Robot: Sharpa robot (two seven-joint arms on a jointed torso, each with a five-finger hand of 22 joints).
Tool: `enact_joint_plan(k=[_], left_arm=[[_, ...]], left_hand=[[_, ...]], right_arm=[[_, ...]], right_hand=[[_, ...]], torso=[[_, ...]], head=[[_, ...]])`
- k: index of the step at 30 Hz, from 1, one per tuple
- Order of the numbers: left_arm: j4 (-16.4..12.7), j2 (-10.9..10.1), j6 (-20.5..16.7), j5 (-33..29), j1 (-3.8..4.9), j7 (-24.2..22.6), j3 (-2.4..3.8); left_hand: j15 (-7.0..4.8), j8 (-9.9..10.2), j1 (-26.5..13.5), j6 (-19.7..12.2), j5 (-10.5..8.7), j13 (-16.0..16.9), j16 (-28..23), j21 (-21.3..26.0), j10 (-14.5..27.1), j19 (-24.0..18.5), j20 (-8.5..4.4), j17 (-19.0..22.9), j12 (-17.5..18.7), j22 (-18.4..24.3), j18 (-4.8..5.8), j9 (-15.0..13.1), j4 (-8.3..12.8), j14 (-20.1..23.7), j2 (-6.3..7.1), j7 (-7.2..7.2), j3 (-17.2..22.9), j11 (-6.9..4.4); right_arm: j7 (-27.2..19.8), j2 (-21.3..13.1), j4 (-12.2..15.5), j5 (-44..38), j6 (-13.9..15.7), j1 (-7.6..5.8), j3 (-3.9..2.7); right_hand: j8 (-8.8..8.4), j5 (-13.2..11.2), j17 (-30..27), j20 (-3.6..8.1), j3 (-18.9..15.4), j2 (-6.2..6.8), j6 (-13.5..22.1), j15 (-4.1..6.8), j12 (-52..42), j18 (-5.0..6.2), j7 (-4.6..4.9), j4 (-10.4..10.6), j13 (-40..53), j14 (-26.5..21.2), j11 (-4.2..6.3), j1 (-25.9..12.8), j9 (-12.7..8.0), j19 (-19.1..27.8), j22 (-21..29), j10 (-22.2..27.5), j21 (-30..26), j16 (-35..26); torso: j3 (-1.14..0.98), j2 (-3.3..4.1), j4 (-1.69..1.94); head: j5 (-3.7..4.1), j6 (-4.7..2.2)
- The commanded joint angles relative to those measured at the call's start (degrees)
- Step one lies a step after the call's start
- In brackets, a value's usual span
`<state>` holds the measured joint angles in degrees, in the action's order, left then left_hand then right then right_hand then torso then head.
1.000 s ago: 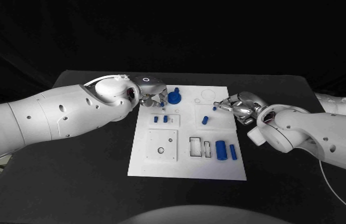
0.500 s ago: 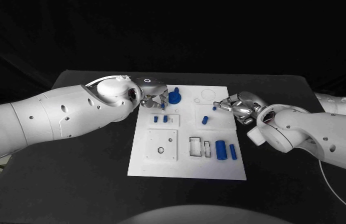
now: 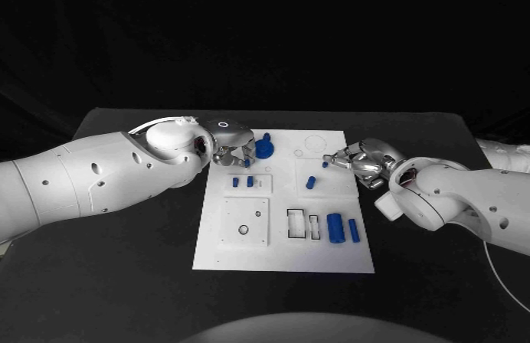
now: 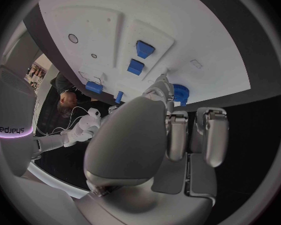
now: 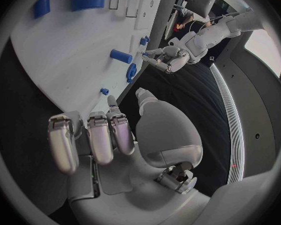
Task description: Assemble the parts on the task board
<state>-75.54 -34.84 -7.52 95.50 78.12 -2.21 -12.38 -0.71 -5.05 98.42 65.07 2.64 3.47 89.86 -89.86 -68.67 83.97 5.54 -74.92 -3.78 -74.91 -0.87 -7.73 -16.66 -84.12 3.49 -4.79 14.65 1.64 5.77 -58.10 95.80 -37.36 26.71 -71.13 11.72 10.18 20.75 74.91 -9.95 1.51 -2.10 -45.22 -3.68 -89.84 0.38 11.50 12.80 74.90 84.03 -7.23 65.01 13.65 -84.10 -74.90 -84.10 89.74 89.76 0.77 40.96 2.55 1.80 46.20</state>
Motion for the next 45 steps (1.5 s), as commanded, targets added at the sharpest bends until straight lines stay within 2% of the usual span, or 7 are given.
enact_joint_plan(k=[1,10,20,24,27,45], left_arm=[[-0.01,0.08,0.77,-0.07,0.00,-0.04,0.01],[0.28,0.04,1.55,-0.07,-0.02,-0.04,-0.01],[0.54,0.20,2.03,-0.07,-0.18,0.22,-0.02],[0.71,0.40,2.34,-0.07,-0.27,0.28,-0.02],[0.83,0.54,2.42,-0.07,-0.35,0.17,-0.02],[1.19,0.89,2.69,-0.07,-0.72,-0.18,-0.02]], left_hand=[[-0.03,-0.02,-0.36,-0.26,0.07,-0.01,0.14,-0.14,0.55,6.03,-0.11,-15.08,0.33,-15.09,0.87,-0.02,0.05,-5.88,-0.04,0.20,0.30,-0.02],[-0.05,0.00,-0.32,-0.25,0.07,0.00,0.14,-0.14,0.57,6.03,-0.11,-15.08,0.31,-15.09,0.87,-0.01,0.08,-5.88,-0.03,0.22,0.37,-0.04],[-0.05,0.00,-0.35,-0.22,0.07,0.01,0.14,-0.14,0.56,6.03,-0.11,-15.08,0.28,-15.09,0.87,0.00,0.06,-5.88,-0.01,0.21,0.43,-0.02],[-0.06,0.00,-0.35,-0.21,0.07,0.01,0.14,-0.14,0.56,6.03,-0.11,-15.08,0.28,-15.09,0.87,0.00,0.07,-5.88,-0.01,0.21,0.44,-0.02],[-0.06,0.01,-0.33,-0.21,0.07,0.01,0.14,-0.14,0.57,6.03,-0.12,-15.08,0.28,-15.09,0.87,0.00,0.08,-5.88,0.01,0.21,0.47,-0.04],[-0.06,0.12,-0.38,-0.30,0.07,0.01,0.14,-0.14,0.70,6.03,-0.12,-15.08,0.29,-15.09,0.87,0.06,0.09,-5.88,0.18,0.21,0.56,-0.02]], right_arm=[[0.03,-0.02,0.13,-0.35,-0.74,0.04,0.01],[0.05,-0.03,0.14,-0.35,-0.77,0.04,0.01],[-0.03,0.07,0.09,-0.36,-0.78,0.04,0.01],[-0.04,0.02,0.16,-0.36,-0.79,0.04,0.01],[-0.03,-0.05,0.26,-0.36,-0.79,0.04,0.01],[-0.05,-0.15,0.50,-0.38,-0.81,0.04,0.01]], right_hand=[[0.37,0.21,15.09,-0.47,-0.44,-0.52,-0.31,-0.47,-0.16,-0.38,0.24,-0.04,15.10,5.97,-0.40,-0.09,-0.06,-5.90,-15.10,-5.90,0.26,0.24],[0.37,0.21,15.09,-0.47,-0.44,-0.52,-0.31,-0.47,-0.16,-0.38,0.24,-0.04,15.10,5.97,-0.40,-0.09,-0.06,-5.90,-15.10,-5.90,0.26,0.24],[0.37,0.21,15.09,-0.47,-0.44,-0.52,-0.31,-0.47,-0.16,-0.38,0.24,-0.04,15.10,5.97,-0.40,-0.09,-0.06,-5.90,-15.10,-5.90,0.26,0.24],[0.37,0.21,15.09,-0.47,-0.44,-0.52,-0.31,-0.47,-0.16,-0.38,0.24,-0.04,15.10,5.97,-0.40,-0.09,-0.06,-5.90,-15.10,-5.90,0.26,0.24],[0.37,0.21,15.09,-0.47,-0.44,-0.52,-0.31,-0.47,-0.16,-0.38,0.24,-0.04,15.10,5.97,-0.40,-0.09,-0.06,-5.90,-15.10,-5.90,0.26,0.24],[0.39,0.22,15.09,-0.47,-0.50,-0.53,-0.31,-0.47,-0.16,-0.38,0.24,-0.01,15.10,5.97,-0.40,-0.07,-0.08,-5.90,-15.10,-5.90,0.26,0.24]], torso=[[-0.03,0.01,0.04],[-0.02,-0.04,0.05],[-0.03,-0.04,0.02],[-0.04,0.01,-0.05],[-0.05,0.02,-0.03],[-0.01,-0.03,0.02]], head=[[0.13,0.17],[-0.10,0.25],[-0.29,0.05],[-0.62,-0.10],[-0.58,-0.23],[-0.37,0.11]])
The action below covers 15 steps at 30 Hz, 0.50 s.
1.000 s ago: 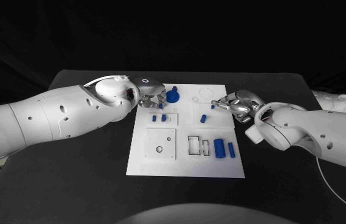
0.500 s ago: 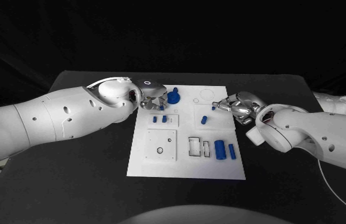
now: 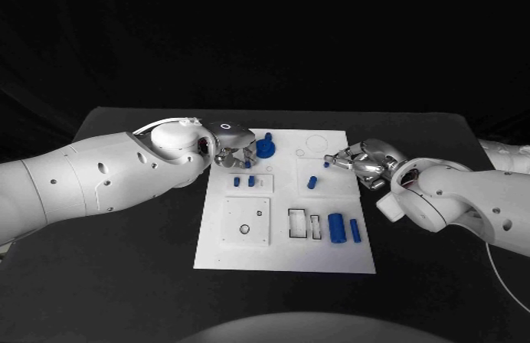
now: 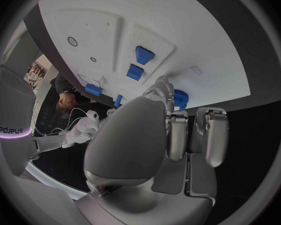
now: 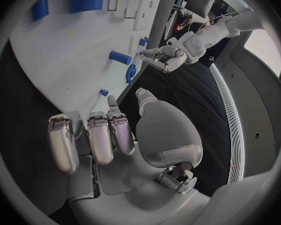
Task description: Assemble the parts on the task board
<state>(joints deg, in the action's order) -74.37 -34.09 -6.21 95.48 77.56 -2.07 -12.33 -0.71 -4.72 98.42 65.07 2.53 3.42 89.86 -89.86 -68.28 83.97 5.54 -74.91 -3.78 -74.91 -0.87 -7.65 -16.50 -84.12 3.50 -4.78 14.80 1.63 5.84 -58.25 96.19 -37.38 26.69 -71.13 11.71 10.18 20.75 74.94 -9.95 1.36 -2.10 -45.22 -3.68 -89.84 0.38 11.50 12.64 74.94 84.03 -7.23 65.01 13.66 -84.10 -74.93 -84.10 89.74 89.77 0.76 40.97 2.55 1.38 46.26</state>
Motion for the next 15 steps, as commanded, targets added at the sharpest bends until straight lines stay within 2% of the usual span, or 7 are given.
enact_joint_plan(k=[1,5,11,15], left_arm=[[0.04,0.13,1.47,-0.05,-0.16,-0.29,-0.07],[0.08,0.09,1.73,-0.05,-0.17,-0.04,-0.07],[0.05,-0.02,2.14,-0.05,-0.17,0.36,-0.07],[0.02,-0.09,2.12,-0.05,-0.17,0.23,-0.07]], left_hand=[[-0.06,-0.20,-0.38,-0.32,0.18,0.06,0.14,-0.14,0.32,6.03,-0.12,-15.09,0.29,-15.09,0.87,-0.01,-0.07,-5.88,0.21,0.21,0.42,-0.01],[0.07,0.15,-0.37,-0.78,0.17,0.03,0.14,-0.14,0.79,6.03,-0.12,-15.09,0.37,-15.09,0.87,0.15,0.04,-5.88,1.32,0.11,0.27,0.29],[0.79,1.19,-0.74,-2.84,0.18,-0.01,0.14,-0.14,2.71,6.03,0.03,-15.09,0.41,-15.09,0.87,0.78,-0.08,-5.88,4.13,-0.28,-0.38,1.16],[1.06,1.29,-1.20,-3.98,0.18,0.02,0.14,-0.14,3.28,6.03,0.18,-15.09,0.36,-15.09,0.87,1.12,-0.20,-5.88,4.99,-0.57,-0.57,1.46]], right_arm=[[-0.11,0.00,0.12,-0.37,-0.80,0.04,0.01],[-0.10,-0.01,0.14,-0.37,-0.78,0.04,0.01],[-0.10,-0.01,0.12,-0.37,-0.77,0.04,0.01],[-0.10,0.02,0.08,-0.37,-0.77,0.04,0.01]], right_hand=[[0.39,0.23,15.06,-0.47,-0.35,-0.53,-0.31,-0.47,-0.16,-0.38,0.24,0.14,15.06,5.97,-0.40,-0.07,-0.09,-5.90,-15.07,-5.90,0.26,0.23],[0.39,0.23,15.06,-0.47,-0.35,-0.53,-0.31,-0.47,-0.16,-0.38,0.24,0.14,15.06,5.97,-0.40,-0.07,-0.09,-5.90,-15.07,-5.90,0.26,0.23],[0.39,0.23,15.06,-0.47,-0.35,-0.53,-0.31,-0.47,-0.16,-0.38,0.24,0.14,15.06,5.97,-0.40,-0.07,-0.09,-5.90,-15.07,-5.90,0.26,0.23],[0.39,0.23,15.06,-0.47,-0.35,-0.53,-0.31,-0.47,-0.16,-0.38,0.24,0.14,15.06,5.97,-0.40,-0.07,-0.09,-5.90,-15.07,-5.90,0.26,0.23]], torso=[[0.00,-0.03,0.02],[-0.01,0.00,0.03],[-0.02,-0.05,0.04],[-0.03,-0.03,0.04]], head=[[0.05,0.04],[0.04,-0.02],[0.05,0.04],[-0.02,0.02]])
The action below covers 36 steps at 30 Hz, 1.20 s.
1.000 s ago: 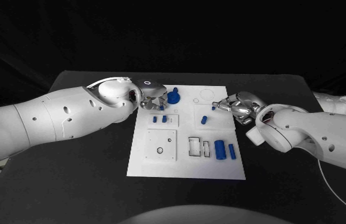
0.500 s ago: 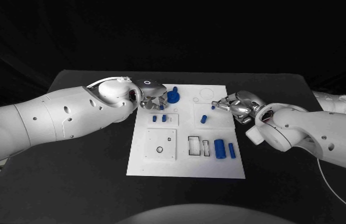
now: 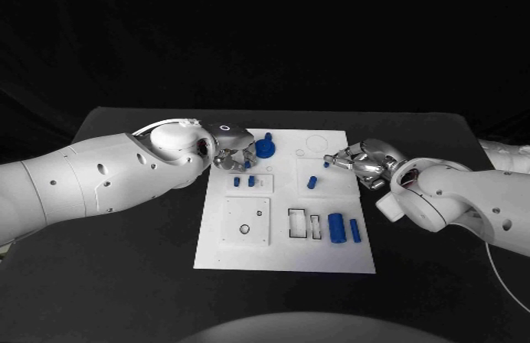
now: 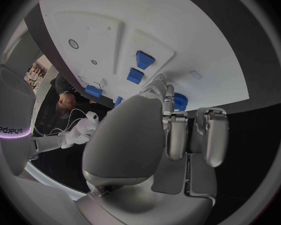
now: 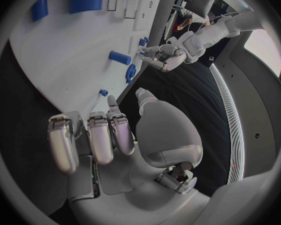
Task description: Assemble the parts on the task board
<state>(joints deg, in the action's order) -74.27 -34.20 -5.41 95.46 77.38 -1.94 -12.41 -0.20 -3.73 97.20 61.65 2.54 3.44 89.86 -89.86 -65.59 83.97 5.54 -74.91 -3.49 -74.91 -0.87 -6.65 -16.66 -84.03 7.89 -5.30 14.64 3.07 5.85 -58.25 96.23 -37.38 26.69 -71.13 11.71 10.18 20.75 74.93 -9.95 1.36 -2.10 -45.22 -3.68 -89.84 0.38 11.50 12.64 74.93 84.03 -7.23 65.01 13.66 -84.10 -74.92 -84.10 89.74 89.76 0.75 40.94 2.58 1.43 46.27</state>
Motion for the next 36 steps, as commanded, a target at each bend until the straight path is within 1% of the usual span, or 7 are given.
enact_joint_plan(k=[1,12,14,17,25,30,36], left_arm=[[-0.10,0.01,1.26,-0.03,0.01,0.15,0.01],[0.01,0.15,-0.06,-0.03,0.00,0.44,0.01],[-0.04,0.12,-1.31,-0.03,0.00,0.35,0.01],[-0.10,0.07,-3.98,-0.03,0.00,-0.05,0.01],[-0.57,-0.54,-9.37,-0.49,-0.01,-0.65,0.04],[-1.28,-1.55,-13.03,-2.56,0.00,-1.24,0.10],[-2.99,-3.60,-16.47,-9.77,0.07,-3.86,0.18]], left_hand=[[0.63,0.26,-0.08,-0.72,0.17,-0.01,0.14,-0.14,0.78,6.03,0.22,-15.09,0.09,-15.09,0.87,0.18,-0.04,-5.97,0.70,-0.09,-0.41,0.12],[0.97,0.29,-0.92,-2.43,0.17,0.02,0.14,-0.14,1.37,6.03,0.51,-15.09,0.02,-15.09,0.87,0.77,-0.02,-5.97,1.19,-0.32,-0.36,0.48],[1.02,0.35,-1.18,-3.68,0.17,0.00,0.14,-0.14,1.87,6.03,0.60,-15.09,0.06,-15.09,0.87,1.13,-0.04,-5.97,1.35,0.04,-0.33,0.47],[1.46,0.25,-2.25,-6.06,0.16,-0.01,0.14,-0.14,3.17,6.03,0.83,-15.09,0.09,-15.09,0.87,1.81,-0.08,-5.97,1.65,2.39,-0.57,1.17],[2.03,0.26,-6.01,-9.63,0.17,0.13,0.14,-0.14,4.02,6.03,1.41,-15.09,-0.17,-15.09,0.87,2.77,-0.07,-5.97,1.97,4.66,-2.41,1.96],[2.01,0.21,-9.13,-11.51,0.17,0.21,0.14,-0.14,3.52,6.03,1.73,-15.09,-0.38,-15.09,0.87,2.92,-0.12,-5.97,2.39,5.52,-4.61,2.09],[1.63,-0.08,-14.65,-11.34,0.19,0.32,0.14,-0.14,2.57,6.03,1.88,-15.09,-0.65,-15.09,0.87,2.72,-0.19,-5.97,3.82,5.17,-8.76,2.17]], right_arm=[[-0.11,0.04,0.03,-0.36,-0.75,0.04,0.01],[-0.09,0.08,0.04,-0.38,-0.89,0.04,0.01],[-0.06,0.05,0.04,-0.40,-0.94,0.04,0.01],[0.00,0.02,0.04,-0.45,-1.04,0.04,0.01],[0.07,0.03,-0.03,-0.51,-1.21,0.04,0.01],[0.04,0.02,-0.13,-0.53,-1.17,0.05,0.01],[-0.54,0.00,-0.13,-0.54,-0.32,0.05,0.01]], right_hand=[[0.39,0.23,15.07,-0.47,-0.35,-0.53,-0.31,-0.47,-0.16,-0.38,0.24,0.14,15.07,5.97,-0.40,-0.07,-0.09,-5.90,-15.08,-5.90,0.26,0.24],[0.39,0.23,15.07,-0.47,-0.35,-0.53,-0.31,-0.47,-0.16,-0.38,0.24,0.14,15.07,5.97,-0.40,-0.07,-0.09,-5.90,-15.08,-5.90,0.26,0.24],[0.39,0.23,15.07,-0.47,-0.35,-0.53,-0.31,-0.47,-0.16,-0.38,0.24,0.14,15.07,5.97,-0.40,-0.07,-0.09,-5.90,-15.08,-5.90,0.26,0.24],[0.43,0.23,15.07,-0.48,-0.42,-0.56,-0.33,-0.47,-0.16,-0.38,0.23,0.17,15.07,5.97,-0.39,-0.03,-0.10,-5.90,-15.08,-5.90,0.26,0.24],[0.43,0.23,15.07,-0.48,-0.42,-0.56,-0.33,-0.47,-0.16,-0.38,0.23,0.17,15.07,5.97,-0.39,-0.03,-0.10,-5.90,-15.08,-5.90,0.26,0.24],[0.43,0.23,15.07,-0.48,-0.42,-0.56,-0.33,-0.47,-0.16,-0.38,0.23,0.17,15.07,5.97,-0.39,-0.03,-0.10,-5.90,-15.08,-5.90,0.26,0.24],[0.45,0.22,15.07,-0.48,-0.43,-0.59,-0.35,-0.47,-0.16,-0.38,0.23,0.17,15.07,5.97,-0.39,0.00,-0.10,-5.90,-15.08,-5.90,0.26,0.24]], torso=[[-0.03,-0.01,0.02],[0.01,0.03,0.01],[0.02,0.04,0.01],[0.00,0.03,0.00],[0.00,-0.02,0.01],[0.03,-0.05,0.06],[0.01,-0.01,0.04]], head=[[-0.07,0.05],[-0.10,0.03],[-0.12,-0.04],[-0.11,-0.12],[-0.11,-0.25],[-0.02,-0.28],[0.05,-0.47]])
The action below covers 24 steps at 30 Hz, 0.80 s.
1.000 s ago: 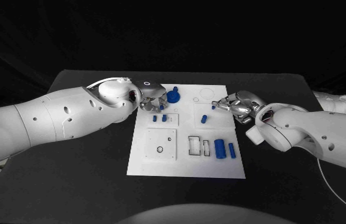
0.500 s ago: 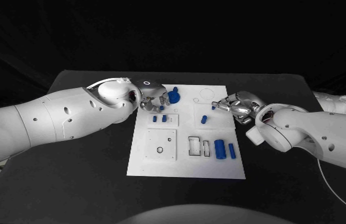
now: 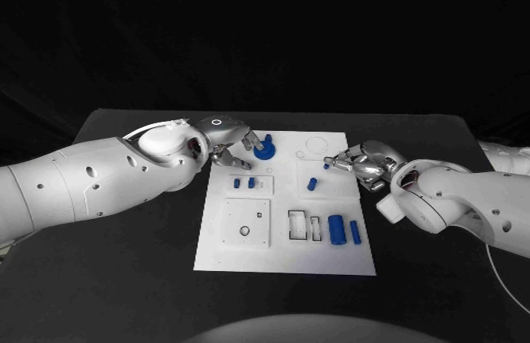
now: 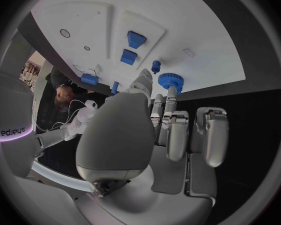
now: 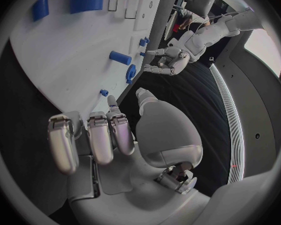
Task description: Assemble the parts on the task board
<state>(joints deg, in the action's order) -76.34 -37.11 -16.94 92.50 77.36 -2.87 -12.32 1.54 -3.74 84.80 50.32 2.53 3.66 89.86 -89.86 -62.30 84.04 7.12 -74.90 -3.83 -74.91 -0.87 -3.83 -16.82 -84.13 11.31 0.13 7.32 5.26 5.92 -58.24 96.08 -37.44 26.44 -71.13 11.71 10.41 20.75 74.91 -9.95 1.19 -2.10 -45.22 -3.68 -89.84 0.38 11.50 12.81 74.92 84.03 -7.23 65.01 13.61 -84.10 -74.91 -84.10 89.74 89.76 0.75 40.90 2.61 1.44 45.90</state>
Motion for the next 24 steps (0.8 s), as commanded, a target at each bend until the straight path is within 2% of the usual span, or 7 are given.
enact_joint_plan(k=[1,6,10,14,15,19,24], left_arm=[[-1.26,-1.04,-5.55,-8.49,0.12,-3.46,0.09],[-2.66,-2.52,-9.40,-17.76,0.22,-6.59,0.13],[-3.06,-3.24,-12.79,-28.30,0.25,-9.77,0.14],[-3.26,-3.60,-15.89,-41.02,0.25,-13.18,0.14],[-3.41,-3.73,-16.83,-44.39,0.24,-14.27,0.14],[-4.09,-4.16,-19.95,-54.67,0.00,-18.15,0.11],[-5.75,-5.12,-22.42,-63.15,-1.42,-23.35,0.09]], left_hand=[[-0.18,-0.09,-3.89,0.07,0.19,0.18,0.14,-0.14,-1.40,5.96,0.26,-15.10,-0.59,-15.09,0.87,-0.13,0.00,-5.87,0.56,-0.51,-2.32,-0.08],[0.13,-0.58,-9.43,1.78,0.41,0.19,0.14,-0.14,-3.23,5.96,0.38,-15.10,-1.02,-15.09,0.87,-0.43,-0.08,-5.87,1.17,-1.75,-5.96,0.04],[-0.22,-1.48,-11.84,4.84,1.32,0.25,0.14,-0.14,-5.13,5.96,0.28,-15.10,-1.48,-15.09,0.87,-0.92,-0.11,-5.87,-0.10,-3.61,-6.07,-0.43],[-0.65,-1.69,-11.56,7.61,8.10,0.16,0.14,-0.14,-6.31,5.96,-0.12,-15.10,-1.24,-15.09,0.87,-1.18,-0.13,-5.87,-1.77,-5.38,-9.76,-0.84],[-0.69,-1.59,-11.33,7.98,9.19,0.14,0.14,-0.14,-6.44,5.96,-0.19,-15.10,-1.12,-15.09,0.87,-1.19,-0.07,-5.87,-2.19,-5.64,-10.95,-0.92],[-0.92,-1.16,-10.77,8.88,9.89,0.15,0.14,-0.14,-7.00,5.96,-0.37,-15.10,-0.86,-15.09,0.87,-1.16,-0.11,-5.87,-3.47,-7.18,-12.76,-1.12],[-0.55,-1.18,-10.85,10.08,10.07,0.05,0.14,-0.14,-6.37,5.96,-0.25,-15.10,-0.23,-15.09,0.87,-1.27,-0.13,-5.87,-4.42,-7.98,-13.10,-0.59]], right_arm=[[-0.84,-0.02,0.03,-0.49,0.23,0.05,0.01],[-2.58,-0.07,0.13,-0.47,2.45,0.05,0.01],[-5.48,-0.02,0.26,-0.81,4.76,-0.03,0.00],[-8.22,0.25,0.18,-2.58,6.49,-0.61,-0.01],[-8.68,0.35,0.14,-3.39,6.78,-0.85,-0.01],[-9.17,0.81,-0.34,-8.38,7.19,-1.73,-0.02],[-8.16,1.45,-1.85,-16.82,6.79,-2.60,-0.03]], right_hand=[[0.23,0.22,15.09,-0.48,-0.27,-0.59,-0.35,-0.47,-0.16,-0.38,0.23,0.00,15.08,5.97,-0.39,0.01,-0.06,-5.90,-15.09,-5.90,0.26,0.24],[0.24,0.23,15.09,-0.48,-0.27,-0.60,-0.36,-0.47,-0.16,-0.38,0.22,0.00,15.08,5.97,-0.39,0.02,-0.06,-5.90,-15.09,-5.90,0.26,0.24],[-0.33,0.49,15.09,-0.46,-0.68,-0.50,1.32,-0.43,-0.16,-0.38,0.15,-0.11,15.08,5.97,-0.30,0.71,-0.46,-5.90,-15.09,-5.90,0.26,0.24],[0.41,-0.90,15.09,0.21,-0.94,-1.04,2.03,0.30,0.05,-0.38,-0.73,-0.61,14.87,5.97,0.59,3.21,-0.63,-5.90,-15.09,-5.58,0.26,0.24],[0.62,-1.51,15.09,0.50,-0.76,-1.19,2.09,0.77,1.98,-0.38,-1.07,-0.82,13.07,5.97,0.91,4.08,-0.68,-5.90,-15.09,-3.03,0.26,0.24],[1.27,-7.04,15.09,2.21,1.06,-1.62,1.09,3.14,41.94,-0.38,-2.64,-0.76,-20.63,5.97,3.16,7.75,-0.98,-5.90,-15.09,29.55,0.26,0.24],[1.00,-11.26,15.09,2.37,2.54,-0.64,-2.24,2.22,61.54,-0.38,-2.84,-0.46,-38.39,5.97,2.27,10.86,-1.34,-5.90,-15.09,33.02,0.26,0.24]], torso=[[0.01,0.03,0.01],[0.00,0.06,0.12],[0.00,0.08,0.10],[0.00,0.18,0.36],[0.00,0.22,0.42],[0.10,0.46,0.75],[0.30,0.76,1.24]], head=[[0.04,-0.09],[0.10,-0.24],[-0.56,-0.49],[-0.93,-0.75],[-0.95,-0.88],[-0.67,-1.54],[0.68,-2.05]])
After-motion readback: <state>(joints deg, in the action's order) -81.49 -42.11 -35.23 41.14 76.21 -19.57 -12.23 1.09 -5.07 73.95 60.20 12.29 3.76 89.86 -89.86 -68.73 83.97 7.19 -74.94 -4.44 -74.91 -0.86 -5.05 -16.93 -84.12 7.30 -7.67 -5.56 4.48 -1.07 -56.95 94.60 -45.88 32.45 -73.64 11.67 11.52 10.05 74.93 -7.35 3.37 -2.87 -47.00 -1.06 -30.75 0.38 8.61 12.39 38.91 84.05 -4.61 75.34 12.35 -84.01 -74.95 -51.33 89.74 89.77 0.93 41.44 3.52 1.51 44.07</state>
